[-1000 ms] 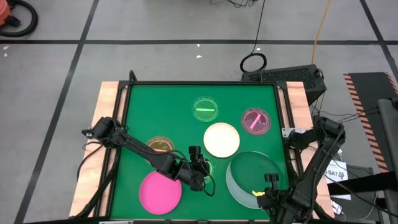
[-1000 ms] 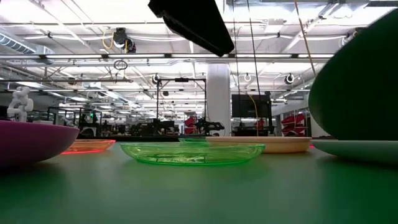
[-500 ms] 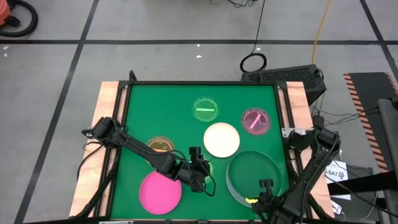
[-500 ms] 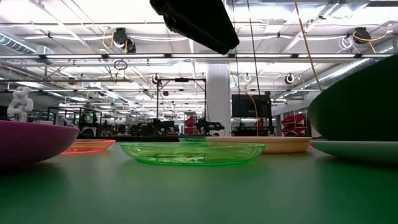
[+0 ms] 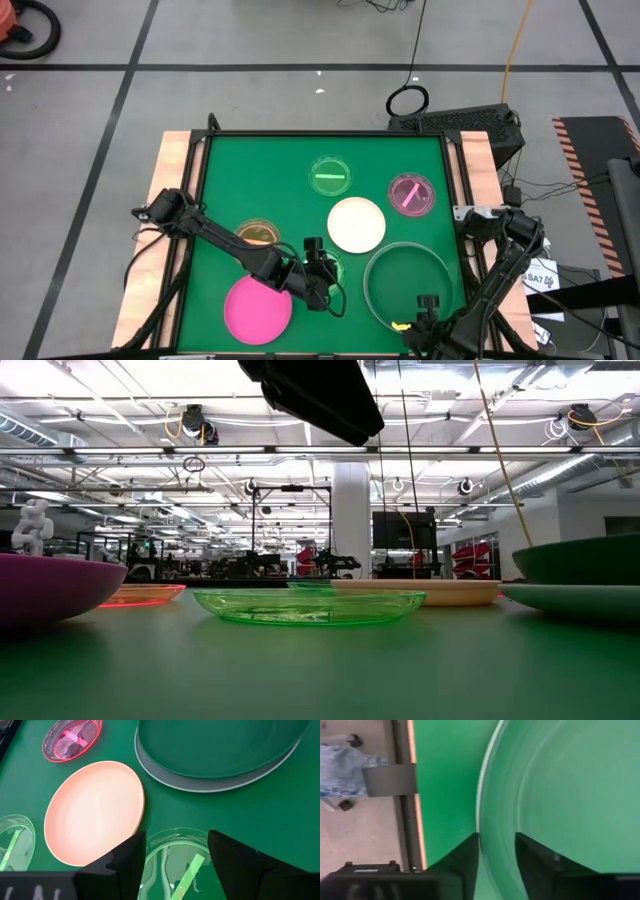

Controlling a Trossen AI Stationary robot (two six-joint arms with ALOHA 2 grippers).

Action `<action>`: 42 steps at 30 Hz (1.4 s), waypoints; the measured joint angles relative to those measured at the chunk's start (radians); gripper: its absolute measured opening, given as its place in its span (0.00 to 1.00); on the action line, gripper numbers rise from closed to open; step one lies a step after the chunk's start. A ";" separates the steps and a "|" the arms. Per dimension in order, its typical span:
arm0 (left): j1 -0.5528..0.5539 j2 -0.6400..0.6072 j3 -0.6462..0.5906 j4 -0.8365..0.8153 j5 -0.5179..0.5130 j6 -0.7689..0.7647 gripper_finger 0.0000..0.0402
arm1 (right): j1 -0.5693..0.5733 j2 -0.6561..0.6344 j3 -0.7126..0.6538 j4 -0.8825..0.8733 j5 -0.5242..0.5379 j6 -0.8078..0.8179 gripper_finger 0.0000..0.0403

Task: Stack plastic plates
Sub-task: Stack the dark green plate on top of the blue plate, then stack the dark pink plate on top of the dark green plate

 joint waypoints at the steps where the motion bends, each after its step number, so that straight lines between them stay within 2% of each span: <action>1: 0.000 0.000 0.000 0.000 0.000 0.000 0.54 | 0.000 0.000 0.000 0.000 0.002 0.000 0.34; 7: -0.001 0.000 0.000 -0.001 0.000 0.007 0.54 | 0.000 -0.001 0.000 -0.002 0.006 -0.009 0.45; 15: -0.035 0.000 0.000 -0.009 0.000 0.011 0.54 | 0.006 -0.056 0.000 -0.003 0.018 -0.018 0.41; 21: -0.083 0.000 0.000 -0.009 0.001 -0.045 0.54 | 0.044 -0.123 0.000 -0.003 0.214 -0.043 0.37; 28: -0.169 0.000 0.000 -0.010 0.001 -0.138 0.54 | 0.098 -0.136 0.000 0.007 0.562 -0.081 0.35; 31: -0.208 0.000 0.000 -0.021 0.001 -0.207 0.54 | 0.101 -0.132 0.000 0.055 0.661 -0.119 0.34; 35: -0.268 0.000 0.000 -0.025 0.001 -0.326 0.54 | 0.100 -0.132 0.000 0.171 0.767 -0.232 0.33; 38: -0.319 0.006 0.001 -0.023 0.001 -0.411 0.54 | 0.092 -0.132 0.000 0.252 0.776 -0.335 0.33; 42: -0.378 0.025 0.001 -0.026 0.000 -0.517 0.54 | 0.080 -0.132 0.000 0.315 0.776 -0.394 0.33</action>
